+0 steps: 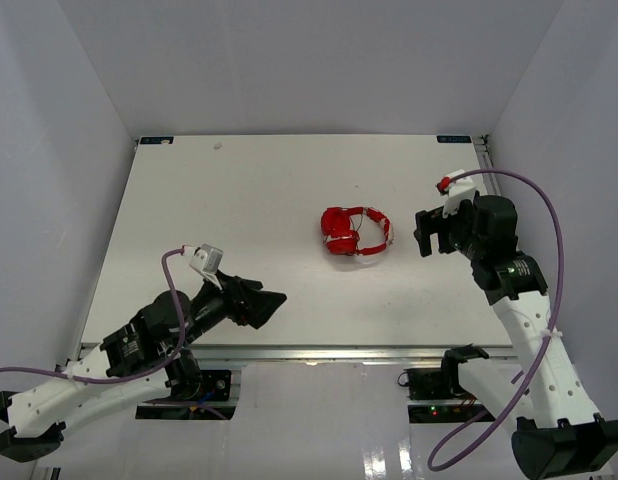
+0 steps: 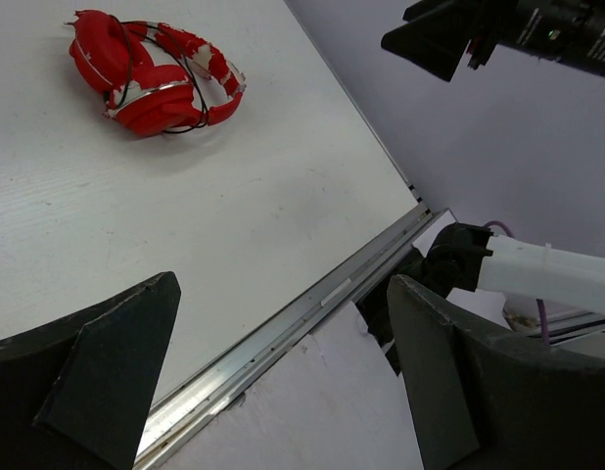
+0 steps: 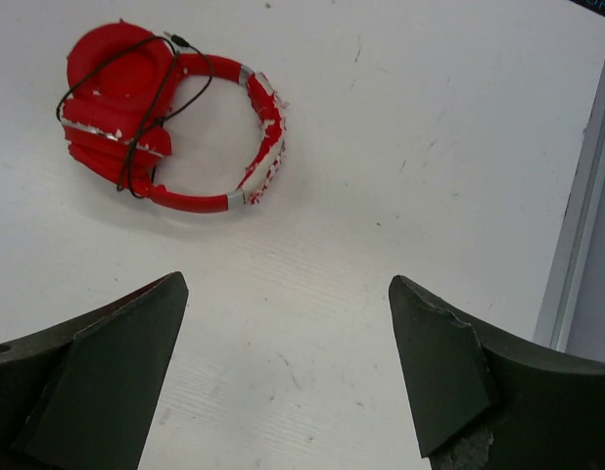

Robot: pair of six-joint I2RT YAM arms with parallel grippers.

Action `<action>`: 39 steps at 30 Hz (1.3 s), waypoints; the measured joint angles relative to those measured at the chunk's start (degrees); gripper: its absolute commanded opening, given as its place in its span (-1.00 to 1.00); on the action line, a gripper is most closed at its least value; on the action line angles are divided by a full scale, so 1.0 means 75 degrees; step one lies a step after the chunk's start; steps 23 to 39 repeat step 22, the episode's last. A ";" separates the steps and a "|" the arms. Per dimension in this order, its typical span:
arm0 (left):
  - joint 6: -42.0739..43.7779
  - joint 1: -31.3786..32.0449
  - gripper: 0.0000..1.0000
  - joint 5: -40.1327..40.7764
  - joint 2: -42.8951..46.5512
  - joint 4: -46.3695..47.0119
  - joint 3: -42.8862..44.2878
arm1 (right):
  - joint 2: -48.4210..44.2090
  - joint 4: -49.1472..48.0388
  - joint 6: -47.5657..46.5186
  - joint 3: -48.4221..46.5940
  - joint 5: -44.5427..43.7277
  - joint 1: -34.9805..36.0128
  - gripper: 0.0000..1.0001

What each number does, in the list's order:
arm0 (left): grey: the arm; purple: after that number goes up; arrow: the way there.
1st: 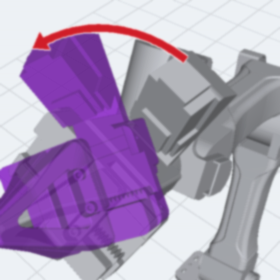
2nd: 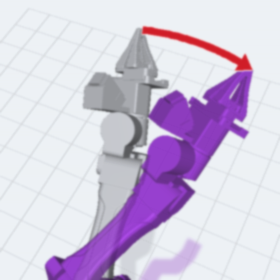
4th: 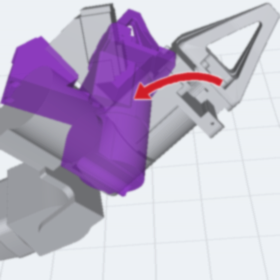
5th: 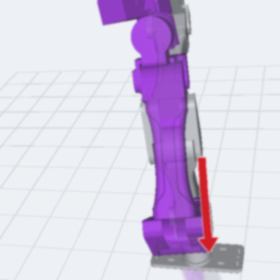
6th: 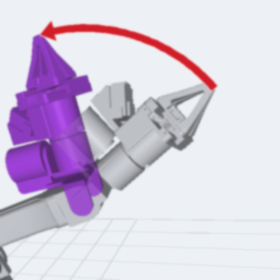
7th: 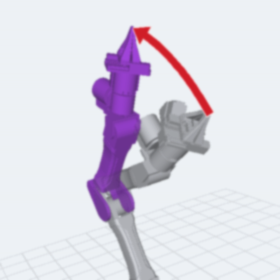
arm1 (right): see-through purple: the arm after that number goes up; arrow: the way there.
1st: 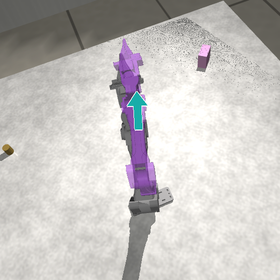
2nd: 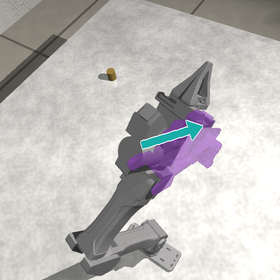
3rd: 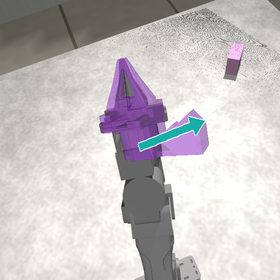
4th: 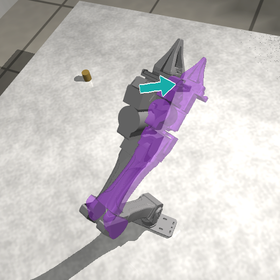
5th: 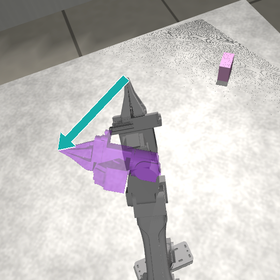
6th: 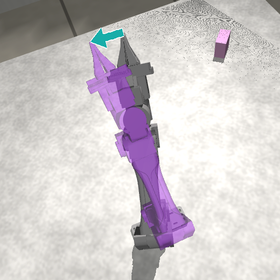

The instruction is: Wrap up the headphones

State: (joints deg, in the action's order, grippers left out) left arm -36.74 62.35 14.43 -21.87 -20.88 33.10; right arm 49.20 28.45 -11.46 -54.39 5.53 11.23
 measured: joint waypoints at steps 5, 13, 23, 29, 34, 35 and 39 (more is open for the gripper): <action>-0.0314 0.0000 0.96 -0.0025 0.0295 -0.0031 0.0008 | -0.0494 0.0691 -0.0252 0.0264 -0.0222 -0.0176 0.80; -0.0581 0.0000 0.96 -0.0123 0.0087 -0.0529 0.0086 | -0.1052 0.0936 -0.0569 0.0364 -0.0053 -0.0397 0.80; -0.0646 0.0000 0.96 -0.0194 0.0028 -0.0935 0.0212 | -0.1291 0.1045 -0.0592 0.0527 0.0034 -0.0453 0.81; -0.0646 0.0000 0.96 -0.0194 0.0028 -0.0935 0.0212 | -0.1291 0.1045 -0.0592 0.0527 0.0034 -0.0453 0.81; -0.0646 0.0000 0.96 -0.0194 0.0028 -0.0935 0.0212 | -0.1291 0.1045 -0.0592 0.0527 0.0034 -0.0453 0.81; -0.0646 0.0000 0.96 -0.0194 0.0028 -0.0935 0.0212 | -0.1291 0.1045 -0.0592 0.0527 0.0034 -0.0453 0.81; -0.0646 0.0000 0.96 -0.0194 0.0028 -0.0935 0.0212 | -0.1291 0.1045 -0.0592 0.0527 0.0034 -0.0453 0.81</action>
